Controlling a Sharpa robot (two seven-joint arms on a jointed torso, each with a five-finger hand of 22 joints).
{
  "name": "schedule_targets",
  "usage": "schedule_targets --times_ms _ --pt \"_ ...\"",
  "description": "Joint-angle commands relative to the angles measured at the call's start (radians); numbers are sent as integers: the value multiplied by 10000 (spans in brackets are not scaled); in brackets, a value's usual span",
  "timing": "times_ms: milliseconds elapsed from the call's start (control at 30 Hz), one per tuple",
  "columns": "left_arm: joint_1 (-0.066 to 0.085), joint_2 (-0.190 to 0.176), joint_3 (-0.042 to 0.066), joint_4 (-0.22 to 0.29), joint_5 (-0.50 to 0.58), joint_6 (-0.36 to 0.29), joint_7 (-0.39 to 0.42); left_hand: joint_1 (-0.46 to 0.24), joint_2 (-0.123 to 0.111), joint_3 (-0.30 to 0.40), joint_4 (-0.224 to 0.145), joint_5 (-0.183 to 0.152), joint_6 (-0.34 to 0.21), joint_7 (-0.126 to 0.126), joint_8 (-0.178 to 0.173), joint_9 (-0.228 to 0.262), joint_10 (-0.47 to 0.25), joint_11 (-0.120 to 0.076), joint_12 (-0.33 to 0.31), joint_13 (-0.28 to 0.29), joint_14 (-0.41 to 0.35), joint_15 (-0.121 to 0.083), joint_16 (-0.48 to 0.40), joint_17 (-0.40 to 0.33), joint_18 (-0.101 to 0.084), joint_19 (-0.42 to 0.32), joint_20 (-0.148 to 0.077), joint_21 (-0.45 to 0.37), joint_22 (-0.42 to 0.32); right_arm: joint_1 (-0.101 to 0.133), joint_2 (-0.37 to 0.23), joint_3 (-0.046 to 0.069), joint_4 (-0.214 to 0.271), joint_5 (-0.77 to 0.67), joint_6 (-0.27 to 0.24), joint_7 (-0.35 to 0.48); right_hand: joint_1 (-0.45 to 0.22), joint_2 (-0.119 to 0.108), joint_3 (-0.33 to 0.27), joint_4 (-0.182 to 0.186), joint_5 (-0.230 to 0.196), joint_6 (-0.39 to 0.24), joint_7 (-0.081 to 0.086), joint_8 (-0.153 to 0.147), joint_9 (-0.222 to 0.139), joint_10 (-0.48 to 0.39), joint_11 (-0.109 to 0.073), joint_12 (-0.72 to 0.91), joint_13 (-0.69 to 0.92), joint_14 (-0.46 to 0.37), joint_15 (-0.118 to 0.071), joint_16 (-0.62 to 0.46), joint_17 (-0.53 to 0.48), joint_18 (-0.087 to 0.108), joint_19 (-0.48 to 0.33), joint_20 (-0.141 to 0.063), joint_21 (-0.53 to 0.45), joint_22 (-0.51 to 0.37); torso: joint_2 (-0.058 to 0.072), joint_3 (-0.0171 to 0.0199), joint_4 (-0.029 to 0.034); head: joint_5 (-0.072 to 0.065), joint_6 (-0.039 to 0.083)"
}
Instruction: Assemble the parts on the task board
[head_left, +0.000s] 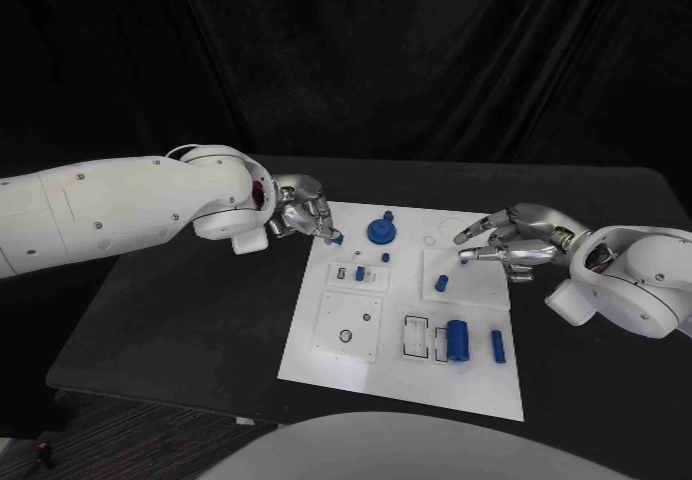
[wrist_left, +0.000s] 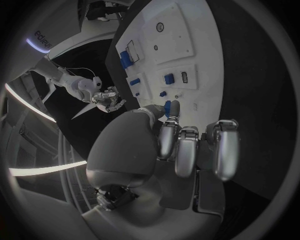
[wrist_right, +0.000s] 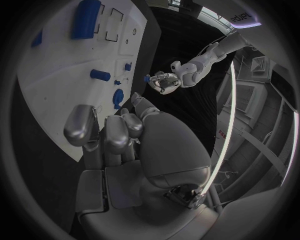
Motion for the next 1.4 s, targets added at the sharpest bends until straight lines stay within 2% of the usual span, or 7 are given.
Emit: schedule_targets --times_ms 33,333,633,700,800,1133,1400 --pt "46 63 12 87 856 -6 -963 -146 0 1416 -1399 44 -81 -24 51 58 -118 16 -108 1051 1057 -66 -9 2635 48 -35 -69 -88 2072 -43 -16 6 61 -56 -17 -195 99 -12 -7 61 57 58 22 65 -17 -42 9 -54 2 -44 35 -59 -24 170 -51 15 -79 1127 -64 70 -69 43 2" --pt "49 218 9 184 930 -385 -1438 -290 32 1534 -1540 102 -168 -13 111 168 -241 26 -262 938 1057 -62 -9 2635 63 -71 -70 -150 2051 -144 -76 6 102 -56 27 -220 98 -9 -8 69 65 57 22 69 -21 -42 11 -53 3 -41 35 -45 3 169 -50 16 -74 1129 -77 87 -81 122 2" --pt "7 306 3 167 943 -695 -1587 -415 74 1640 -1696 165 -268 6 169 276 -387 44 -440 810 1057 -48 -9 2635 93 -155 -62 -273 2010 -242 -143 6 148 -56 62 -161 101 -18 -23 111 168 68 21 109 -45 -88 4 -131 -101 -54 35 -89 -58 176 -57 20 -120 1116 -61 72 -19 3 2" --pt "-14 337 2 151 943 -719 -1612 -430 77 1651 -1718 180 -276 7 178 290 -390 46 -443 807 1057 -48 -9 2635 96 -162 -61 -284 2007 -251 -172 6 170 -56 68 -148 101 -19 -25 114 175 68 21 111 -47 -89 4 -133 -104 -52 35 -85 -50 174 -54 20 -110 1119 -65 80 -40 32 2" --pt "-64 391 0 101 944 -680 -1650 -430 77 1651 -1718 180 -276 7 178 290 -390 46 -443 807 1057 -48 -9 2635 96 -162 -61 -284 2007 -263 -208 6 196 -56 69 -127 98 -24 -30 125 199 67 19 119 -53 -88 6 -133 -106 -50 34 -82 -43 171 -50 19 -99 1123 -74 78 -80 66 2" --pt "-300 527 -2 -34 944 -576 -1662 -473 100 1682 -1762 206 -310 14 196 323 -430 53 -492 770 1057 -44 -9 2635 106 -189 -58 -324 1993 -304 -295 6 238 -56 88 -90 92 -26 -35 136 213 72 18 126 -56 -83 9 -127 -102 -45 35 -71 -22 172 -49 19 -101 1122 -89 22 -46 94 2" --pt "-430 501 -3 -26 944 -488 -1590 -522 116 1709 -1815 209 -346 23 216 361 -501 62 -574 712 1047 -36 -21 2622 125 -239 -53 -396 1968 -322 -287 6 239 -56 111 -88 86 -28 -41 150 231 81 17 140 -61 -96 13 -156 -143 -46 36 -84 -45 171 -47 20 -104 1122 -91 40 -20 40 2"
